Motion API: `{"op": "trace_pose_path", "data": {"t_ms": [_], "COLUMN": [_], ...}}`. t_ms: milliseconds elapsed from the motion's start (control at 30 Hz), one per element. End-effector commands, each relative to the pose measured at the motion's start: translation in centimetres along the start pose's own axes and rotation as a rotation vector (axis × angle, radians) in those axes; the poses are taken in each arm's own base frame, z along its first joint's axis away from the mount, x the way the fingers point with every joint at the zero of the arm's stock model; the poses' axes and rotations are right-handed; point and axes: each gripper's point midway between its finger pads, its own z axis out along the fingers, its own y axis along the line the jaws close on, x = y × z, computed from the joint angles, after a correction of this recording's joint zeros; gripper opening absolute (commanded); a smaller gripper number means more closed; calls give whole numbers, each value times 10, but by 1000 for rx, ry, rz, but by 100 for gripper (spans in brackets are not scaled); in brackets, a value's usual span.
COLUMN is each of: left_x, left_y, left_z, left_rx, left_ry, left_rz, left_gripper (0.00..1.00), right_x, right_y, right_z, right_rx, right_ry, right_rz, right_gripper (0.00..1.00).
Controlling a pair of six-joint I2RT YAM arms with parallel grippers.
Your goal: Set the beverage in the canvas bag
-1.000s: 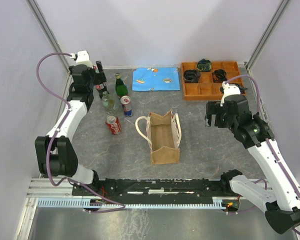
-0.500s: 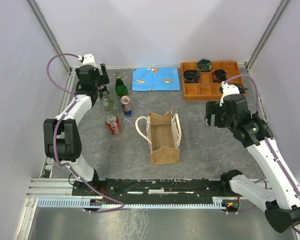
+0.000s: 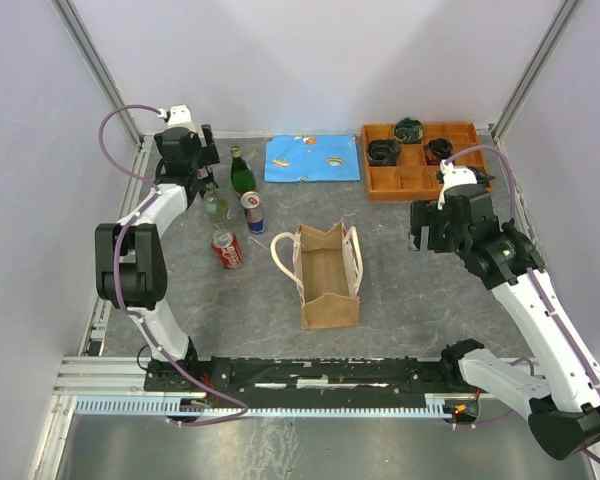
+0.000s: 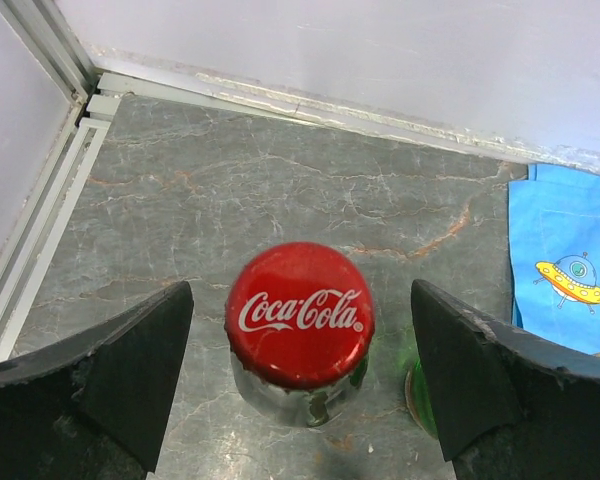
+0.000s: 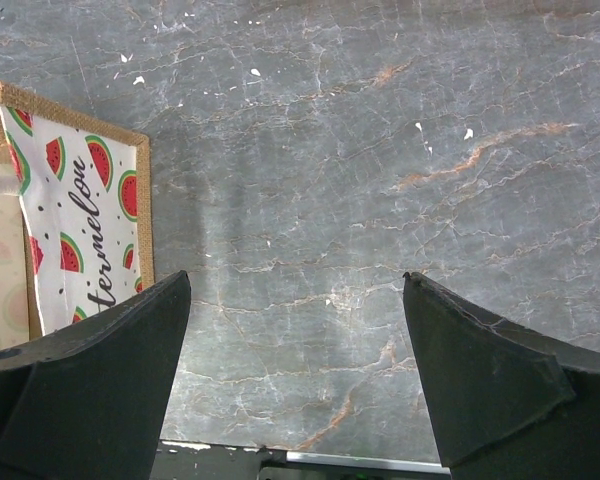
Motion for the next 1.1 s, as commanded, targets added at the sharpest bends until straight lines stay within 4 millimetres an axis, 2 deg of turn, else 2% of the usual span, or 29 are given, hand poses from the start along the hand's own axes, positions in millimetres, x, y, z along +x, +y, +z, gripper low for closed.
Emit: {"op": "trace_pose_path", "data": {"t_ms": [0,233,500,567,667,800,900,1067], "left_x": [-29,-19,-14,-12,-10,-8,-15,-51], "left_y": [4,7,9,8,7,6,4,1], "left_z": [7,12,20,20,19,16,12,-2], "left_rx": [-19,-30,-35,-34,-28,-18,-2,21], "left_ry": [-95,-94,-97,-93,-90,-86,-93,-151], "left_rz": [6,13,11,11,8,8,2,-1], "left_gripper": [94,87,66,56,31,5,3,3], "right_x": [-22,-23,-25,-26,-26,-26,-26,-26], "right_y": [0,1,1,0,0,0,2,2], "right_z": [-8,-7,-7,-7,-7,-6,-5,-5], "right_rx": [8,6,9,13,13,11,6,4], "right_ry": [-60,-57,-50,-50,-50,-49,-52,-55], "right_rz": [1,-4,-15,-16,-16,-11,-7,-5], "right_gripper": [95,95,95,95,95,95,95,95]}}
